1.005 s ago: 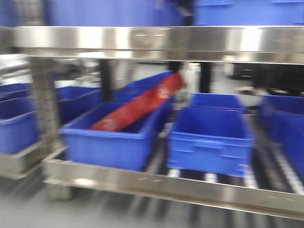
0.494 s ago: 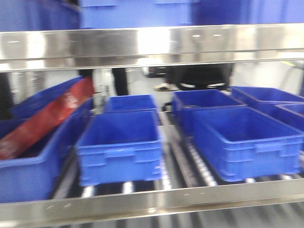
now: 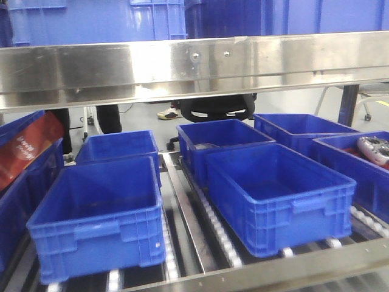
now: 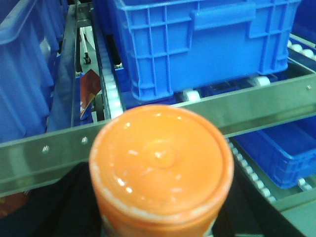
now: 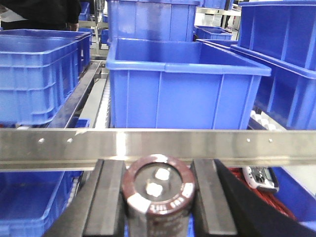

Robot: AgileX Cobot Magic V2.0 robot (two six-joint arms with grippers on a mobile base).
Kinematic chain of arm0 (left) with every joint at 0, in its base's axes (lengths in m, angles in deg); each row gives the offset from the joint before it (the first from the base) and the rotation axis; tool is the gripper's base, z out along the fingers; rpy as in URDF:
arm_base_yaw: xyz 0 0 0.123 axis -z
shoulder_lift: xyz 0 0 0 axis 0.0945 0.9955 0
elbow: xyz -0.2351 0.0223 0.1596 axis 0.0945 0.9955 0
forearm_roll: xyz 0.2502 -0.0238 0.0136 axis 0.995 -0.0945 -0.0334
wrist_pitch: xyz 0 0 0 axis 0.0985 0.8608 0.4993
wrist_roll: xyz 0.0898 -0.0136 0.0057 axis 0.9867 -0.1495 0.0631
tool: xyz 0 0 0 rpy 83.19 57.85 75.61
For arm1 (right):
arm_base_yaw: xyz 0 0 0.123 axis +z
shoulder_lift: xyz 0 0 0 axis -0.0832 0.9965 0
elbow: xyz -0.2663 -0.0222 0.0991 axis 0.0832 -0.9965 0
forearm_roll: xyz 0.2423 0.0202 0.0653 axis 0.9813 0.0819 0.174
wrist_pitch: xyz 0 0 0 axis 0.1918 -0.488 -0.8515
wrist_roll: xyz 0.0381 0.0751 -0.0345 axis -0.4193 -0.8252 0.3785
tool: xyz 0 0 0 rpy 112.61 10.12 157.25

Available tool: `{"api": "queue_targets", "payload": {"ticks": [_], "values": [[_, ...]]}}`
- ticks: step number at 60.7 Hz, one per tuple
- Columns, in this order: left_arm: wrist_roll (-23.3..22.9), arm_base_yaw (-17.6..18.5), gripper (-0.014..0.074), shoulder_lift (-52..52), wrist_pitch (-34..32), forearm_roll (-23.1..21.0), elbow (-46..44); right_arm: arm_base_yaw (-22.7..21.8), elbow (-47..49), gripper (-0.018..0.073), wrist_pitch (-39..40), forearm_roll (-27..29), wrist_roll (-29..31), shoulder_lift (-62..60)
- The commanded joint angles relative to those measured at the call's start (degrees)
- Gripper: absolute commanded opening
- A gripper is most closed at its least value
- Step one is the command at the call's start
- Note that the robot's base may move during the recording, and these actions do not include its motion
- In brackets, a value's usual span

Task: Place cylindrical capacitor in blue bin on shelf
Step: 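Drive up to the steel shelf and stop facing the blue bins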

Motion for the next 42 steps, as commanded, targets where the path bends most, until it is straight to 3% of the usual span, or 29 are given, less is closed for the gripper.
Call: {"api": "queue_targets", "payload": {"ticks": [1, 42], "values": [[-0.2, 0.0, -0.0111, -0.2, -1.2, -0.1, -0.5, -0.1, -0.1, -0.0133, 0.9, -0.1, 0.1, -0.3], [-0.2, 0.0, -0.0111, -0.2, -1.2, -0.1, -0.5, -0.1, -0.1, -0.0133, 0.9, -0.1, 0.1, -0.3]]}}
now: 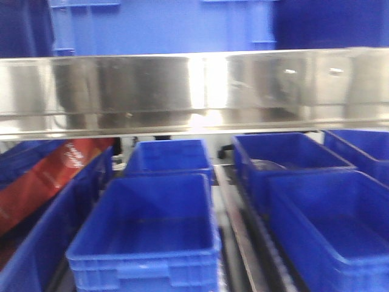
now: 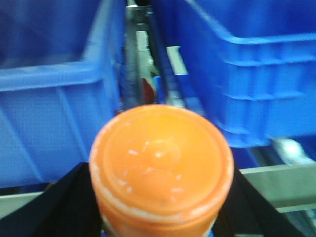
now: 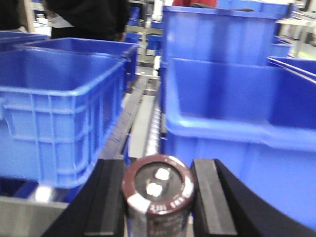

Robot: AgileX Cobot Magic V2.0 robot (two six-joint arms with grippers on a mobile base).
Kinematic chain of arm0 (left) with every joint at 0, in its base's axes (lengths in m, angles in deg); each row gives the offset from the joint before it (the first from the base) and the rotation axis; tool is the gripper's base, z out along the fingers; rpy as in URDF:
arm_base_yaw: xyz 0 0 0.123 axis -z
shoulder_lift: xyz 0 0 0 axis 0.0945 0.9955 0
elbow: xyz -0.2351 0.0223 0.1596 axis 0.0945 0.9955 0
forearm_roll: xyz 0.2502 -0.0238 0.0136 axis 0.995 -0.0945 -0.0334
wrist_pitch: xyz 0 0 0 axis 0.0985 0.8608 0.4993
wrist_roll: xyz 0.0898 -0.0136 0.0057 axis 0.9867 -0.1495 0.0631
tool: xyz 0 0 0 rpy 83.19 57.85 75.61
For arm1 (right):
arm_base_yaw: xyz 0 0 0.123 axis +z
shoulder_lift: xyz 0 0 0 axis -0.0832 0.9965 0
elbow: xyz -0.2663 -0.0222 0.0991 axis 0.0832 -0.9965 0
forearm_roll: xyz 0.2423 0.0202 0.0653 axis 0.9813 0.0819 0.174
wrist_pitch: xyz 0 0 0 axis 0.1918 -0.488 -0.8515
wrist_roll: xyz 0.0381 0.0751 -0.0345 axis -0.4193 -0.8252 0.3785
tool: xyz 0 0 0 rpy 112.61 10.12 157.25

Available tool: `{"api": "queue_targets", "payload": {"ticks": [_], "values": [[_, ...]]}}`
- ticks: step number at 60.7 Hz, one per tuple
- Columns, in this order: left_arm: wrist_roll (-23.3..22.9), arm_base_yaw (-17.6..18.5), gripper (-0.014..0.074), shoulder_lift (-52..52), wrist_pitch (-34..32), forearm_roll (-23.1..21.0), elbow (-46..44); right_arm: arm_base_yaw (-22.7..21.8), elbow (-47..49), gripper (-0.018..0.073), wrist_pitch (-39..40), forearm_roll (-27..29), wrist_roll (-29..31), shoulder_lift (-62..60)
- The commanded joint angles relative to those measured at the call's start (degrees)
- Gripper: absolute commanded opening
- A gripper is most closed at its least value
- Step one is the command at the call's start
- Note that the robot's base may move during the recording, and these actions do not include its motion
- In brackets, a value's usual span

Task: Place cylindrical capacitor in blue bin on shelf
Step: 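Drive up to the steel shelf and stop facing the blue bins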

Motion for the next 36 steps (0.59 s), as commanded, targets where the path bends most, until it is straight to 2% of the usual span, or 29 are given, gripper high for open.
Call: {"api": "queue_targets", "payload": {"ticks": [1, 36], "values": [[-0.2, 0.0, -0.0111, -0.2, -1.2, -0.1, -0.5, -0.1, -0.1, -0.0133, 0.9, -0.1, 0.1, -0.3], [-0.2, 0.0, -0.0111, -0.2, -1.2, -0.1, -0.5, -0.1, -0.1, -0.0133, 0.9, -0.1, 0.1, -0.3]]}}
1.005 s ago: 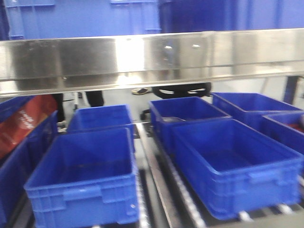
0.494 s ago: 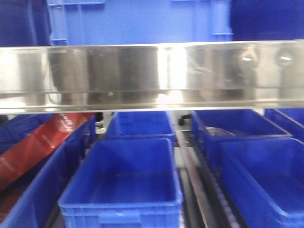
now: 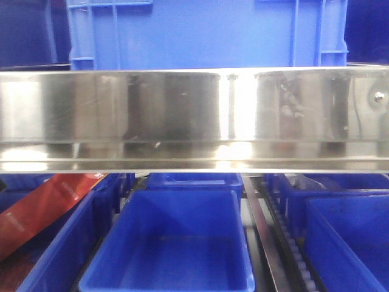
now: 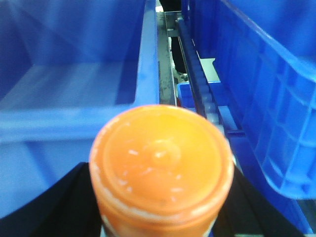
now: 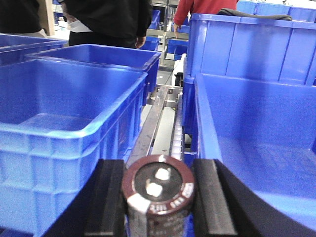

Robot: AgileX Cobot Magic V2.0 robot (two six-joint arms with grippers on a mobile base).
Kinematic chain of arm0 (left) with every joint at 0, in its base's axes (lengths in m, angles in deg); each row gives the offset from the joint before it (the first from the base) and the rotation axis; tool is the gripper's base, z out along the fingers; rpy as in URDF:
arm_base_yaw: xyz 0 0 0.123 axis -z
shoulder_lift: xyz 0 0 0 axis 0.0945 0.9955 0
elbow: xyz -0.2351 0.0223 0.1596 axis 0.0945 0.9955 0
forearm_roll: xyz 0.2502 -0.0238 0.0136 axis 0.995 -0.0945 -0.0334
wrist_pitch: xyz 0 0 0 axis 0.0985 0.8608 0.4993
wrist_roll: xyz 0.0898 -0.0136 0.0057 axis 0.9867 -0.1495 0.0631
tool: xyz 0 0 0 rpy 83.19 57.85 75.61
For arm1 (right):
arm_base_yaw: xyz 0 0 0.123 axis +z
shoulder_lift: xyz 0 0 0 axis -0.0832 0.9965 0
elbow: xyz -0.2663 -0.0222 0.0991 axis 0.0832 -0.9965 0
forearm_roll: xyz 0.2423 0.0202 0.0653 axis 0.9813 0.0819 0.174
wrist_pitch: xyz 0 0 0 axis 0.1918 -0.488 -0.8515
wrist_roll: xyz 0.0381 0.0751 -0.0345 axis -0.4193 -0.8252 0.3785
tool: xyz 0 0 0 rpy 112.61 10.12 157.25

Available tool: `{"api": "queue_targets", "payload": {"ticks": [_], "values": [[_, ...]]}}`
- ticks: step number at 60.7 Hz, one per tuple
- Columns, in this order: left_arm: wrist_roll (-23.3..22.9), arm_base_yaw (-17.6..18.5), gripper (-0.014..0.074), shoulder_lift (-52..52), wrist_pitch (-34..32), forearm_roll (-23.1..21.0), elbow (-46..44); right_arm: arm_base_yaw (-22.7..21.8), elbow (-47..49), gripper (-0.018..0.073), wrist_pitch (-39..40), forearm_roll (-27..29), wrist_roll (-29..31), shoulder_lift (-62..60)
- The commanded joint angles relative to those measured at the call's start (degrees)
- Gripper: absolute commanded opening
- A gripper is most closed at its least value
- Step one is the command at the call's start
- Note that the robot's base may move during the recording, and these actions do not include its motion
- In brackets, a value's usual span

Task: Place cylindrical capacitor in blue bin on shelf
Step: 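Drive up to the steel shelf and stop facing the blue bins, then extend the left gripper over a blue bin and release the orange cylinder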

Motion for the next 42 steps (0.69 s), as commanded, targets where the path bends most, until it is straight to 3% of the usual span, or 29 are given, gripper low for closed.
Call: {"api": "queue_targets", "payload": {"ticks": [1, 42], "values": [[-0.2, 0.0, -0.0111, -0.2, -1.2, -0.1, -0.5, -0.1, -0.1, -0.0133, 0.9, -0.1, 0.1, -0.3], [-0.2, 0.0, -0.0111, -0.2, -1.2, -0.1, -0.5, -0.1, -0.1, -0.0133, 0.9, -0.1, 0.1, -0.3]]}}
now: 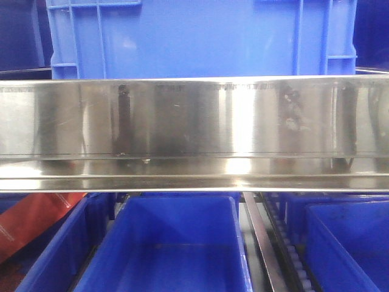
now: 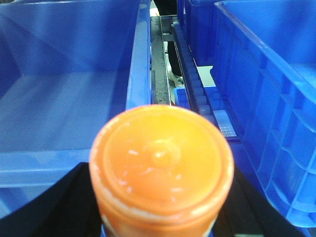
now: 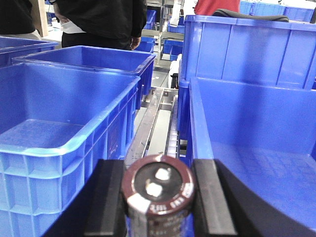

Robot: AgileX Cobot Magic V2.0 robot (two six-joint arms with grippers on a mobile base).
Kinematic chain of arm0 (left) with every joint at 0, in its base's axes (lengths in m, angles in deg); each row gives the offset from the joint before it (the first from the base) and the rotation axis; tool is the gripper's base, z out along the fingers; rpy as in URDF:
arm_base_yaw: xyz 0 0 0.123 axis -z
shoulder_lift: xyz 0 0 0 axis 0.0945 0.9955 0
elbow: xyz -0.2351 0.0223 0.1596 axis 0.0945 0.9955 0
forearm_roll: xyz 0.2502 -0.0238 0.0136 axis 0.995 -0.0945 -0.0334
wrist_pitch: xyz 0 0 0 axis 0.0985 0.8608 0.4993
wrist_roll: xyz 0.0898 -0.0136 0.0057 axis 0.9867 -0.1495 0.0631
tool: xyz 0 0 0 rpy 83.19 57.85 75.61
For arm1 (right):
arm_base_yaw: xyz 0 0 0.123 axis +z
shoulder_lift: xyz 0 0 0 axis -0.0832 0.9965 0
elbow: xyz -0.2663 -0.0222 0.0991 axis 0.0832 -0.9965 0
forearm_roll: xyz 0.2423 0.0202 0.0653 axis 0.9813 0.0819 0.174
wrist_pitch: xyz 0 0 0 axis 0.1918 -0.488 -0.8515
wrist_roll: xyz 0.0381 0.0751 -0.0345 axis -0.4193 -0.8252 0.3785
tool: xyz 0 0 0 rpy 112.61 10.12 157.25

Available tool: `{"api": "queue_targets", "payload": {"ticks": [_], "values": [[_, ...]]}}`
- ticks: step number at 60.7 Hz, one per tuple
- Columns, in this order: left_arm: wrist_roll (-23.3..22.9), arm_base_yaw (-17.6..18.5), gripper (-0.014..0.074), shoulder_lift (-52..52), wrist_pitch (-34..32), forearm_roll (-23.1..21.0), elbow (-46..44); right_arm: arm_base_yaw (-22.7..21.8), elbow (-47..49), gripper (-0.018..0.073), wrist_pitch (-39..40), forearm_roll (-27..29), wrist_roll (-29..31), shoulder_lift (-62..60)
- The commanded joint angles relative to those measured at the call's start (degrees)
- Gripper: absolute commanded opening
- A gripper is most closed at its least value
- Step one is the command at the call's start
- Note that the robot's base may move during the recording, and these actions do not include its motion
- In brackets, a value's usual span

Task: Place cylindrical capacitor in blue bin on shelf
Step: 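Extend the left gripper over a blue bin and release the orange cylinder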

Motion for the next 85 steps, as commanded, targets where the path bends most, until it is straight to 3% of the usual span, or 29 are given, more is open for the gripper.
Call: {"api": "queue_targets", "payload": {"ticks": [1, 40, 65, 72, 85], "values": [[-0.2, 0.0, -0.0111, -0.2, -1.2, -0.1, -0.5, -0.1, -0.1, -0.0133, 0.9, -0.1, 0.1, -0.3], [-0.2, 0.0, -0.0111, -0.2, -1.3, -0.1, -0.5, -0.1, -0.1, -0.0133, 0.9, -0.1, 0.1, -0.3], [1.0, 0.5, -0.0111, 1.8, -8.7, -0.1, -3.8, -0.1, -0.1, -0.0133, 0.9, -0.1, 0.1, -0.3], [3.5, 3.5, -0.0111, 6.8, -7.3, -0.1, -10.2, -0.1, -0.1, -0.0133, 0.9, -0.1, 0.1, -0.3], [3.5, 15.5, -0.0111, 20.7, -4.1, -0.1, -26.5, -0.1, -0.1, -0.0133, 0.9, -0.1, 0.1, -0.3]]}}
